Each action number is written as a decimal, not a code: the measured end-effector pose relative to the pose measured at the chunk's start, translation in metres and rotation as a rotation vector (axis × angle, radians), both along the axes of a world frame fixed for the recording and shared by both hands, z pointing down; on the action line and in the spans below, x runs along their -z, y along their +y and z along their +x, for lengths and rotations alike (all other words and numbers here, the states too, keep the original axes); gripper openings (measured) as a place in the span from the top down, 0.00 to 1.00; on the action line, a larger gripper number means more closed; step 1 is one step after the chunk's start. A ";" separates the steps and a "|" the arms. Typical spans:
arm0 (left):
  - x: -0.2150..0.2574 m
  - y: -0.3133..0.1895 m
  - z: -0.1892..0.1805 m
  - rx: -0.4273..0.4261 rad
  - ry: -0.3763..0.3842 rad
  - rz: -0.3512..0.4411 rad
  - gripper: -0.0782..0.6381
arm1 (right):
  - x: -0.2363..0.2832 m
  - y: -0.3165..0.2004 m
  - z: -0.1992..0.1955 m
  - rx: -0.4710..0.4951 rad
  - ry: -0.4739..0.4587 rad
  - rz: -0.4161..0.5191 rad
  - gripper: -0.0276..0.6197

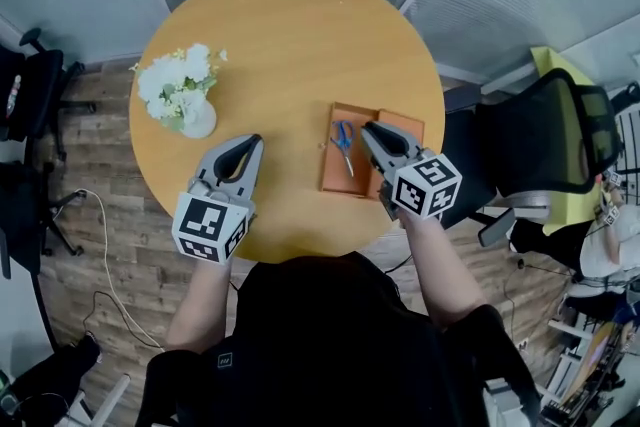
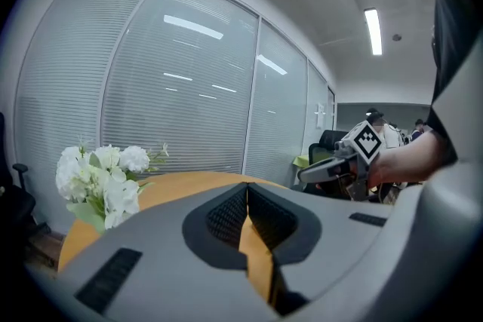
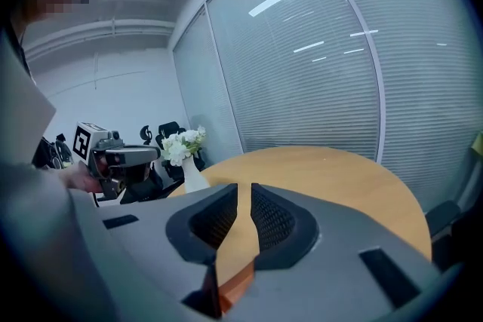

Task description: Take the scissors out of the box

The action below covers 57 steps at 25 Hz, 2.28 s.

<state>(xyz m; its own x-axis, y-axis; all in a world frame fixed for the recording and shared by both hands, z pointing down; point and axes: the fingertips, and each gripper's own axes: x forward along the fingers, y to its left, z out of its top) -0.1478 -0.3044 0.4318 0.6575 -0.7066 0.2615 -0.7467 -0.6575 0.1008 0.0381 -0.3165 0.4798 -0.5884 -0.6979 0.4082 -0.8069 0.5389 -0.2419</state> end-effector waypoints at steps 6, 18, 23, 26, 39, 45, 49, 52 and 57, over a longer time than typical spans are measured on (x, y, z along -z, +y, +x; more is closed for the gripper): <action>-0.006 0.001 0.007 0.025 -0.006 -0.027 0.87 | -0.038 -0.004 0.009 0.006 0.016 -0.102 0.89; -0.015 -0.002 -0.008 0.110 0.016 -0.047 0.87 | -0.114 -0.029 0.006 0.001 0.080 -0.323 0.78; -0.021 -0.003 -0.010 0.121 0.041 -0.059 0.87 | -0.143 -0.034 0.005 -0.035 0.106 -0.405 0.75; -0.025 -0.003 -0.010 0.116 0.049 -0.065 0.87 | -0.153 -0.037 -0.001 -0.030 0.153 -0.420 0.74; -0.047 -0.011 -0.027 0.131 0.084 -0.102 0.87 | -0.207 -0.053 0.010 -0.122 0.323 -0.529 0.75; -0.058 -0.012 -0.039 0.157 0.112 -0.122 0.87 | -0.219 -0.062 0.015 -0.156 0.387 -0.584 0.77; -0.064 -0.011 -0.048 0.168 0.131 -0.126 0.87 | -0.229 -0.063 0.015 -0.152 0.438 -0.629 0.77; -0.068 -0.010 -0.052 0.172 0.146 -0.130 0.87 | -0.238 -0.062 0.016 -0.157 0.440 -0.692 0.77; -0.075 -0.007 -0.059 0.177 0.174 -0.145 0.87 | -0.254 -0.059 0.019 -0.172 0.440 -0.804 0.77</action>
<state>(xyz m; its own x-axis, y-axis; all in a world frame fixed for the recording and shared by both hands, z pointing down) -0.2066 -0.3109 0.5065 0.5707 -0.7782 0.2620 -0.8121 -0.4876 0.3206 0.0569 -0.3754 0.7336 -0.1805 -0.1720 0.9684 -0.9678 0.2068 -0.1436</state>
